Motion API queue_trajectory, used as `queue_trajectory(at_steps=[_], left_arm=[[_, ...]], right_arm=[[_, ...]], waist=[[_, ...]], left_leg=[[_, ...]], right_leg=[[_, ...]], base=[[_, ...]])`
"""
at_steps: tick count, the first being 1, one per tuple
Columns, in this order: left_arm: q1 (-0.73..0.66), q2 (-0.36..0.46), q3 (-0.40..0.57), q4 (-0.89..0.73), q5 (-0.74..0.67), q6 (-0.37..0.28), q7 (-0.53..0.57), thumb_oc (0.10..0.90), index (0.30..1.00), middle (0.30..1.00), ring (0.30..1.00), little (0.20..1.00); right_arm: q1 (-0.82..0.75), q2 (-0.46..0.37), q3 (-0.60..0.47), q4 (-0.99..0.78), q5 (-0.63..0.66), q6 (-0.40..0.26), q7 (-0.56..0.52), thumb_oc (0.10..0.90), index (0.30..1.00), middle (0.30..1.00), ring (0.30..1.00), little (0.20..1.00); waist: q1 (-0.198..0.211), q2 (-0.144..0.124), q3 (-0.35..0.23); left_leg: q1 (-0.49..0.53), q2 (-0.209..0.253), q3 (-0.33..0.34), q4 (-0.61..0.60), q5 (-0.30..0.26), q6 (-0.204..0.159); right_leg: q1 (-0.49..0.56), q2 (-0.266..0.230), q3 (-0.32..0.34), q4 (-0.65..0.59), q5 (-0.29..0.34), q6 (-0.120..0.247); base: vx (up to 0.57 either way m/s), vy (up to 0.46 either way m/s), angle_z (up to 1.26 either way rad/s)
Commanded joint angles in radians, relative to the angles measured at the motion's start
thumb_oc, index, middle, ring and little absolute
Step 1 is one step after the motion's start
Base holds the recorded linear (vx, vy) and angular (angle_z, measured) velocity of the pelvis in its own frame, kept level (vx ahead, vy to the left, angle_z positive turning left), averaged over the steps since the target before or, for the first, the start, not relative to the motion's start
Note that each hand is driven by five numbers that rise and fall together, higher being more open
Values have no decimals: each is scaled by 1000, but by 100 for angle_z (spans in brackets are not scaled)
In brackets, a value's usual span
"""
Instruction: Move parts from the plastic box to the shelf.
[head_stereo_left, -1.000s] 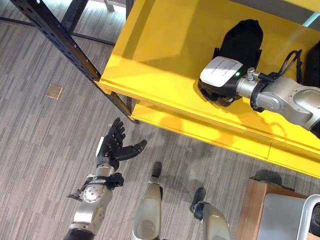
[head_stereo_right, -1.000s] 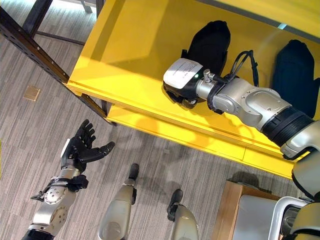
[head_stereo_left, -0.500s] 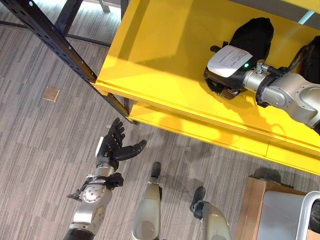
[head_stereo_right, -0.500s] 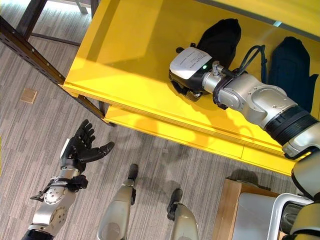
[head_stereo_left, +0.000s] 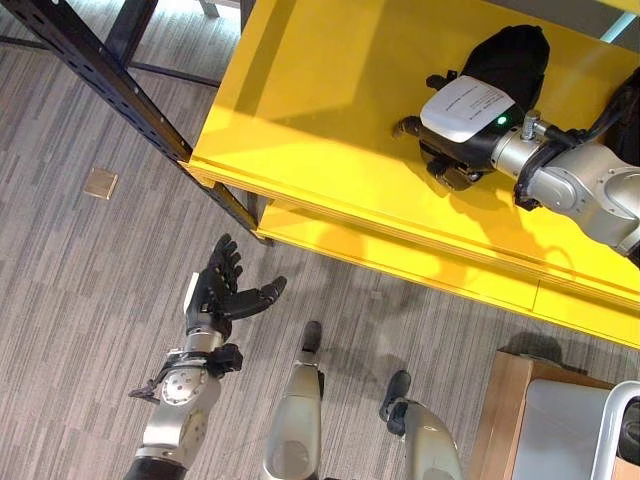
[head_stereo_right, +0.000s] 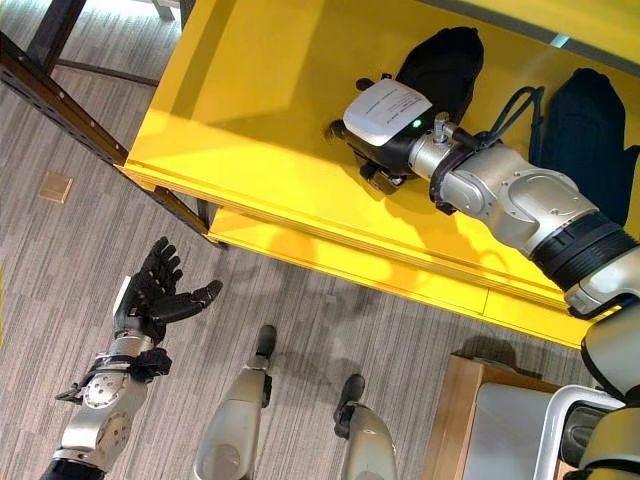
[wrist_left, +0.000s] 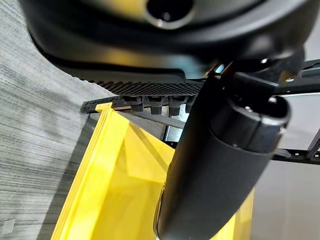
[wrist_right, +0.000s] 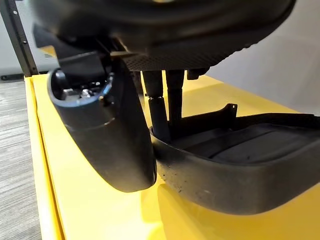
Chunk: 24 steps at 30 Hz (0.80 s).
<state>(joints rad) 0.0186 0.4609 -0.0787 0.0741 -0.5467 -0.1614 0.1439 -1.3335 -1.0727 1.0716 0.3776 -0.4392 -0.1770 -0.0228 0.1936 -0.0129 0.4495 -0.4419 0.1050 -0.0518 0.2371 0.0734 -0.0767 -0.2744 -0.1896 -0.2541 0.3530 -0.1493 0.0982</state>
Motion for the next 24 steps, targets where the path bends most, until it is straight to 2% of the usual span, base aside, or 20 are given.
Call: queue_trajectory(at_steps=[1,24], left_arm=[[13,79,31,-119,-13,-121,2,900,1000,1000,1000,1000],[17,84,40,-129,-3,-123,9,900,1000,1000,1000,1000]], right_arm=[[-86,-10,-131,-42,33,22,-88,900,1000,1000,1000,1000],[-69,-18,-153,-89,11,17,-108,900,1000,1000,1000,1000]], waist=[[3,-21,-62],[6,-27,-61]], left_leg=[[-81,108,-31,104,-26,-68],[-87,103,-33,109,-28,-65]], right_leg=[[87,-69,23,-53,17,40],[90,-67,21,-56,19,42]], base=[[0,0,0],[0,0,0]])
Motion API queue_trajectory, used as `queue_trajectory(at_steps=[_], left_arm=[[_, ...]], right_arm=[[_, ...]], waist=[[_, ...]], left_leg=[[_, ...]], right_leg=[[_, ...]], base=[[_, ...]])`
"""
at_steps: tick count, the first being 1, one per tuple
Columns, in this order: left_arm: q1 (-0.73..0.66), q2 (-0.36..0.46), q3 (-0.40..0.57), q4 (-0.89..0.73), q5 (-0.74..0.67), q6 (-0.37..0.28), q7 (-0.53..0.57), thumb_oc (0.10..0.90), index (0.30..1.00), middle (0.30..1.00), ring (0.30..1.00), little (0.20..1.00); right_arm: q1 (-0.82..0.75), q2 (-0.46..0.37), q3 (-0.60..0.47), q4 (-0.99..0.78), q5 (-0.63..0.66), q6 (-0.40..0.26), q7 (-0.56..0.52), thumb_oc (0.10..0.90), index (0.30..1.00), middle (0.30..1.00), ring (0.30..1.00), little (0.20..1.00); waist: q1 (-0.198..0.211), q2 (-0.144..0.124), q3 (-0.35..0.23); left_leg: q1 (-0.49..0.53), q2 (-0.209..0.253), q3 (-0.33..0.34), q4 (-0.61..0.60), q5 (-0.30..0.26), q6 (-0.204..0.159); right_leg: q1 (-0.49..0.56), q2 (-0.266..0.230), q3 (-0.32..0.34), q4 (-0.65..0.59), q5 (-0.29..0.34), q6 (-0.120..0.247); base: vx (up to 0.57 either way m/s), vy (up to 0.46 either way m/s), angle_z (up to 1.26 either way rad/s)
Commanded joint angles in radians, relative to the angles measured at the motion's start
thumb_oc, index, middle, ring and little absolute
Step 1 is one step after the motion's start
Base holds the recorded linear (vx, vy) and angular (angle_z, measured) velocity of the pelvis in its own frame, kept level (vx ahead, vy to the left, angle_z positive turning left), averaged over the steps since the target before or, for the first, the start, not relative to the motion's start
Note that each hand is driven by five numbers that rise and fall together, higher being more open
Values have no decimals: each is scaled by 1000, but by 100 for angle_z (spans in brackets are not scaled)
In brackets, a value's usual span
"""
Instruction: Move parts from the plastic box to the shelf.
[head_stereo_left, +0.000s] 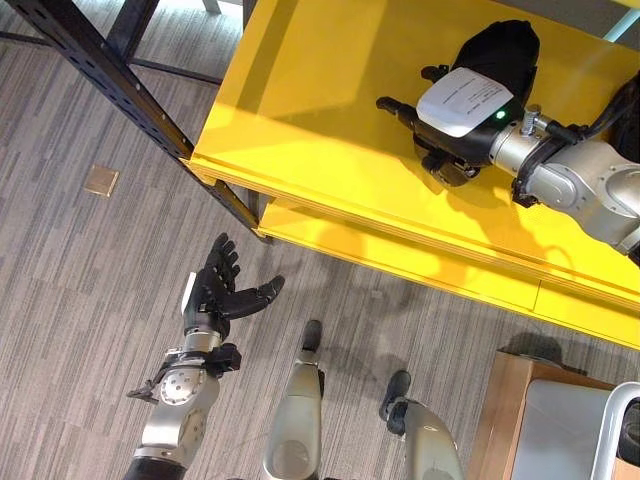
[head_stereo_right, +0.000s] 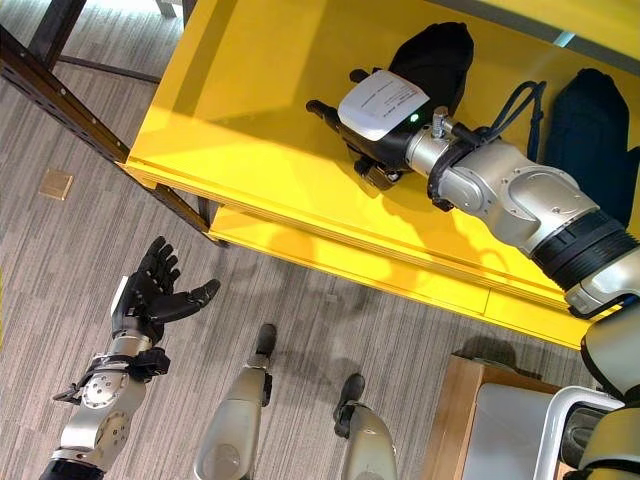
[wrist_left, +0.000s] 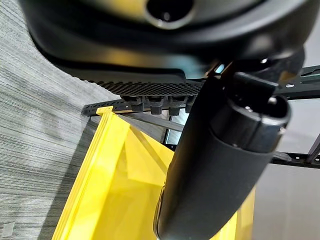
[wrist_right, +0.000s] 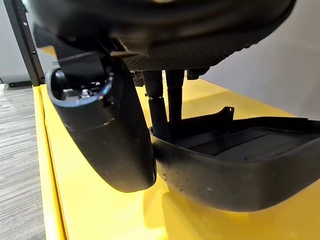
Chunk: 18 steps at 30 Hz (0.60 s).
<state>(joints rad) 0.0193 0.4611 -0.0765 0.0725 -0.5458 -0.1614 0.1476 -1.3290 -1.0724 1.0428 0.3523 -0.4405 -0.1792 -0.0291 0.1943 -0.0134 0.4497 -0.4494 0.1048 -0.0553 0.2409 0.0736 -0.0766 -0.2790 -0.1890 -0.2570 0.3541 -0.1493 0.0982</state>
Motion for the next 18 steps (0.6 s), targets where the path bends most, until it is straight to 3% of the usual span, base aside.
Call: queue_trajectory(at_steps=[1,18], left_arm=[[15,85,38,-126,-3,-123,5,900,1000,1000,1000,1000],[22,87,44,-127,-2,-124,11,900,1000,1000,1000,1000]], right_arm=[[-81,-20,-113,-62,2,20,-100,900,1000,1000,1000,1000],[-61,-8,-129,-44,-28,33,-110,900,1000,1000,1000,1000]], waist=[[5,-28,-61],[5,-37,-62]], left_leg=[[-79,104,-30,105,-28,-65],[-78,105,-28,106,-30,-63]], right_leg=[[93,-67,25,-57,18,42],[99,-64,28,-64,20,41]], base=[[0,0,0],[0,0,0]])
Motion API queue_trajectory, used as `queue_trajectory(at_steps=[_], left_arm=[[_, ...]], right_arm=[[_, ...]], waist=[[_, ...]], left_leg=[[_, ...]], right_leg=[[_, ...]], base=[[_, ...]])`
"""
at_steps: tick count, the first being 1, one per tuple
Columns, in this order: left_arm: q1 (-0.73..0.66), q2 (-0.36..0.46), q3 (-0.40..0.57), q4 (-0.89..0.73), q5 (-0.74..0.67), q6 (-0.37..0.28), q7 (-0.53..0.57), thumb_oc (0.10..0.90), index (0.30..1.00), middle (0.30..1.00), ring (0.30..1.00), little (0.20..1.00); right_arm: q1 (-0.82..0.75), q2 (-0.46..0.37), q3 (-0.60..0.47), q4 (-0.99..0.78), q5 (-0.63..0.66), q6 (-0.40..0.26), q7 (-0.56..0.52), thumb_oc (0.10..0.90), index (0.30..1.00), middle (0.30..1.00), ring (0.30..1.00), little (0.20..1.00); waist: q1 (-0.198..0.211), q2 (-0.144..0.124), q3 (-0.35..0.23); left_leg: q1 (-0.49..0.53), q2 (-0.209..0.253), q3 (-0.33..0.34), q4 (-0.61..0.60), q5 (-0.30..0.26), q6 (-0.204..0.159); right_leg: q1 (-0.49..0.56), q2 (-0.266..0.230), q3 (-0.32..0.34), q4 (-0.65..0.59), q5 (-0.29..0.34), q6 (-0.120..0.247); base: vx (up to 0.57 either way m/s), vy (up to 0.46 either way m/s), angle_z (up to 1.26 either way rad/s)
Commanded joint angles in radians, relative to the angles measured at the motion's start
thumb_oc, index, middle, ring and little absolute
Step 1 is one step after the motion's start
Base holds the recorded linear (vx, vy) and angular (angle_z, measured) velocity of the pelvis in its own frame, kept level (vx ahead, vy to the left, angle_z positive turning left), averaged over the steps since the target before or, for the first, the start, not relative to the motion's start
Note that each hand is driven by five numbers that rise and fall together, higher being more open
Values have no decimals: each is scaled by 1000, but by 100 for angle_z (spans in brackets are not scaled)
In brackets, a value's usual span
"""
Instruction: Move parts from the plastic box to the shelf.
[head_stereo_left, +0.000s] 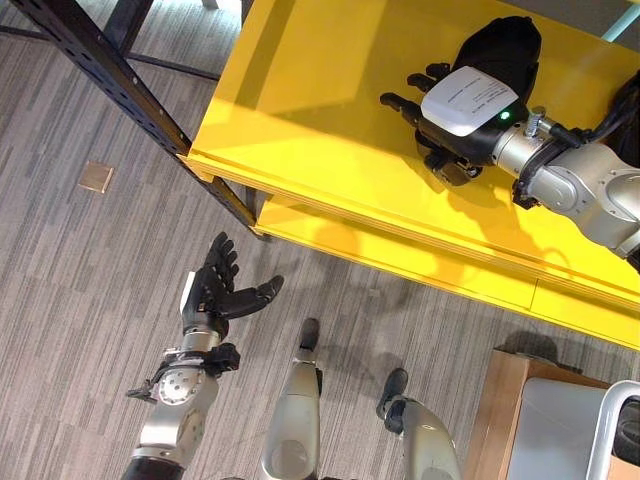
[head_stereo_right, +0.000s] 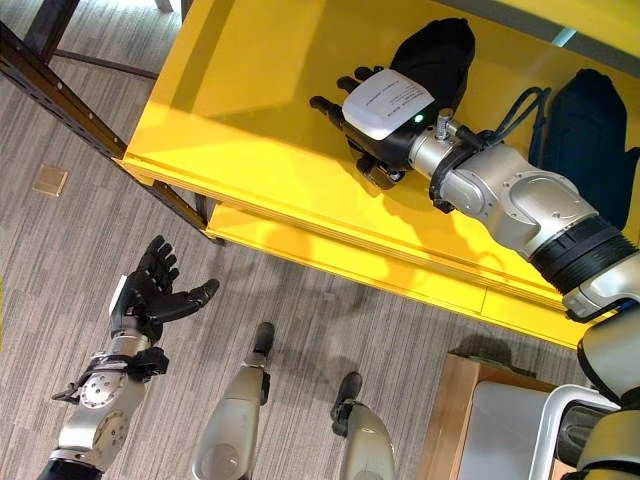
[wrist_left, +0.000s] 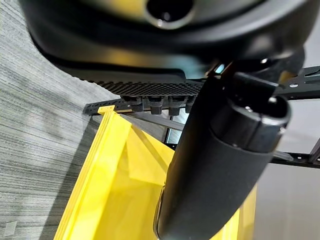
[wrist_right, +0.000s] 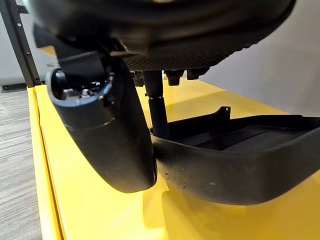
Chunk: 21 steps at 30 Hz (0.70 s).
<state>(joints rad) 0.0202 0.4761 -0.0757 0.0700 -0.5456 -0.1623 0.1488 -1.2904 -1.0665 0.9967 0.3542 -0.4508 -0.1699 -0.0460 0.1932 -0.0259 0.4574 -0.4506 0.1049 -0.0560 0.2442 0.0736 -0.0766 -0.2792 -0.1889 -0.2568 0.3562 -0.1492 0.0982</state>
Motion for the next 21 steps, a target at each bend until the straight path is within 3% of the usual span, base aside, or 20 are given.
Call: queue_trajectory(at_steps=[1,9,21], left_arm=[[23,71,42,-126,0,-122,7,900,1000,1000,1000,1000],[24,69,43,-124,1,-124,12,900,1000,1000,1000,1000],[32,76,48,-133,6,-124,10,900,1000,1000,1000,1000]], right_arm=[[-110,-16,-74,-51,-21,20,-95,900,1000,1000,1000,1000],[-82,-10,-126,-47,-5,29,-116,900,1000,1000,1000,1000],[-104,-28,-95,-69,-76,25,-128,900,1000,1000,1000,1000]], waist=[[5,-25,-70],[4,-24,-70],[2,-27,-69]], left_leg=[[-77,105,-27,103,-30,-63],[-79,106,-28,103,-30,-62],[-77,107,-25,106,-33,-62]], right_leg=[[100,-64,27,-67,20,42],[100,-64,27,-69,23,41],[98,-63,29,-61,18,40]], base=[[0,0,0],[0,0,0],[0,0,0]])
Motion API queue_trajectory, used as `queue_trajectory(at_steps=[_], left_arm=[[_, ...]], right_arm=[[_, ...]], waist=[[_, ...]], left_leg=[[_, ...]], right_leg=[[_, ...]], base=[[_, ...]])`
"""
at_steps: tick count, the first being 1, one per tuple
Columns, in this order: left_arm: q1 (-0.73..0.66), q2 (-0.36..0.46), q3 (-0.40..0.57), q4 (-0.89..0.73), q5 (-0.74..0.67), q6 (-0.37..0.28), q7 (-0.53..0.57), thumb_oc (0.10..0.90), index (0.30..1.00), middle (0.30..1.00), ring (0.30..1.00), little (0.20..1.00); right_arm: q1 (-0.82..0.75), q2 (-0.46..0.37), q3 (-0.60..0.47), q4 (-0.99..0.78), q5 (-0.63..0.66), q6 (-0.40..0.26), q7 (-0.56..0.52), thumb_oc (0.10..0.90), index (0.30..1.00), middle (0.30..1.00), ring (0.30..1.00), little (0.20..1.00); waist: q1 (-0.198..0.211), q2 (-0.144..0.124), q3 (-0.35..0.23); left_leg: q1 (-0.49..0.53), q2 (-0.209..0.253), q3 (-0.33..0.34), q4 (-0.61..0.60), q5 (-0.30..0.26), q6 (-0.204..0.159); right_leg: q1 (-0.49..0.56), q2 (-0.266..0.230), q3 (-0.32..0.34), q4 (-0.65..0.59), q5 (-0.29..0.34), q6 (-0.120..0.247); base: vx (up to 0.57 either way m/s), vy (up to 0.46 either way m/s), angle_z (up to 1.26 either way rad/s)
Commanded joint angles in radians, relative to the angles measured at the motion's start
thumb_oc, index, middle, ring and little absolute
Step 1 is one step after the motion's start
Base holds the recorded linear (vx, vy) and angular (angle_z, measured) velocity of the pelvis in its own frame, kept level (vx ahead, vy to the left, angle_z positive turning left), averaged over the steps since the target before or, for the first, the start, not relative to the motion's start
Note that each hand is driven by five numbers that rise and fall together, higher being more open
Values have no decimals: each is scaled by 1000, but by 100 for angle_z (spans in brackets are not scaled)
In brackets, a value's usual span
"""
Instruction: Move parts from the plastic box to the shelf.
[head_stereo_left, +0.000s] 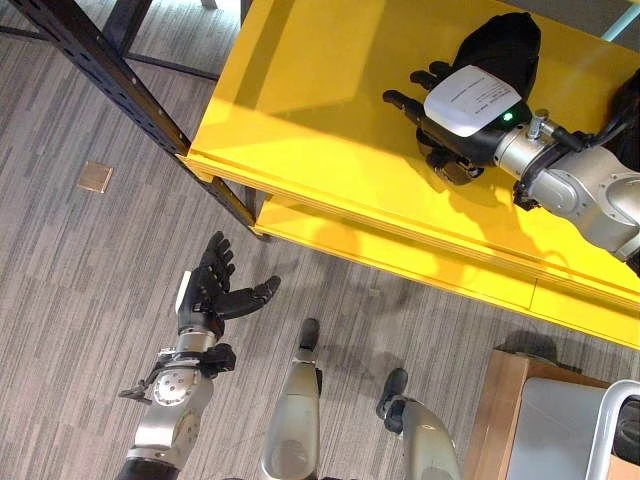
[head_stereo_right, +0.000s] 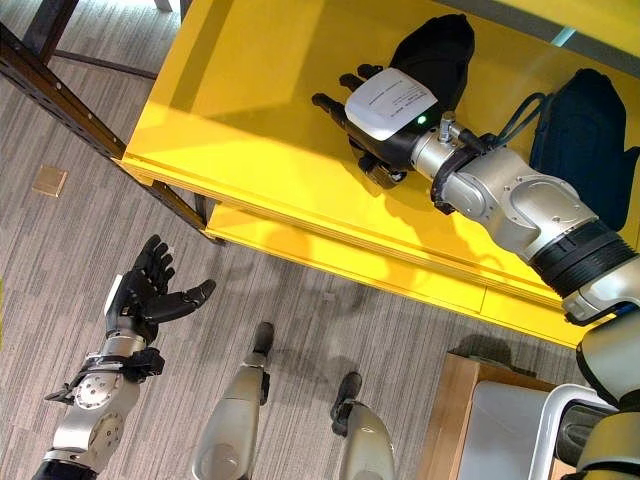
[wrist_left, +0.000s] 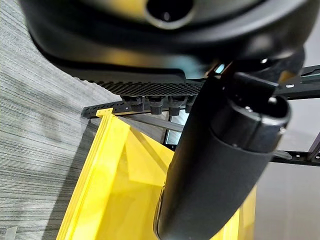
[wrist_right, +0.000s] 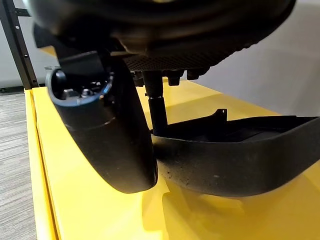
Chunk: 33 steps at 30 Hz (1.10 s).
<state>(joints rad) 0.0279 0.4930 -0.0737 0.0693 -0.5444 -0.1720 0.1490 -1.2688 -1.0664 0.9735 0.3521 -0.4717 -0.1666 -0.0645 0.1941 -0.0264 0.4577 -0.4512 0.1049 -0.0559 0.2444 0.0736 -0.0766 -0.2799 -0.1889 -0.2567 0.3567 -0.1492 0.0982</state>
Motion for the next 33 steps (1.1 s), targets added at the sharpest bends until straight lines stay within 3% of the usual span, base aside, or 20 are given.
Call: queue_trajectory(at_steps=[1,9,15,18,25,33], left_arm=[[25,60,46,-134,4,-112,10,900,1000,1000,1000,1000],[22,69,51,-139,15,-113,22,900,1000,1000,1000,1000],[6,63,37,-143,41,-117,48,900,1000,1000,1000,1000],[2,62,31,-144,48,-118,49,900,1000,1000,1000,1000],[-2,56,25,-138,58,-119,59,900,1000,1000,1000,1000],[1,35,26,-138,65,-119,73,900,1000,1000,1000,1000]], right_arm=[[-142,-36,-55,-71,-77,22,-109,900,1000,1000,1000,1000],[-191,-59,-16,-86,-240,44,-179,900,1000,1000,1000,1000],[-68,-21,-180,-120,-324,75,-288,900,1000,1000,1000,1000],[-36,-3,-210,-133,-341,76,-302,900,1000,1000,1000,1000],[32,28,-285,-146,-320,76,-333,900,1000,1000,1000,1000],[179,100,-472,-229,-227,65,-381,900,1000,1000,1000,1000]], waist=[[2,-28,-71],[2,-24,-74],[-5,-12,-79],[-7,-8,-79],[-11,-4,-77],[-27,5,-78]], left_leg=[[-76,106,-27,107,-34,-62],[-80,106,-33,110,-38,-62],[-91,100,-36,115,-35,-56],[-95,100,-36,116,-34,-55],[-94,101,-34,119,-36,-55],[-100,102,-31,122,-35,-52]], right_leg=[[98,-64,28,-61,17,40],[98,-62,28,-59,14,42],[91,-61,30,-56,17,41],[88,-61,31,-54,17,39],[82,-62,36,-48,17,40],[72,-60,44,-41,18,37]], base=[[0,0,0],[0,0,0],[0,0,0],[0,0,0],[0,0,0],[0,0,0]])
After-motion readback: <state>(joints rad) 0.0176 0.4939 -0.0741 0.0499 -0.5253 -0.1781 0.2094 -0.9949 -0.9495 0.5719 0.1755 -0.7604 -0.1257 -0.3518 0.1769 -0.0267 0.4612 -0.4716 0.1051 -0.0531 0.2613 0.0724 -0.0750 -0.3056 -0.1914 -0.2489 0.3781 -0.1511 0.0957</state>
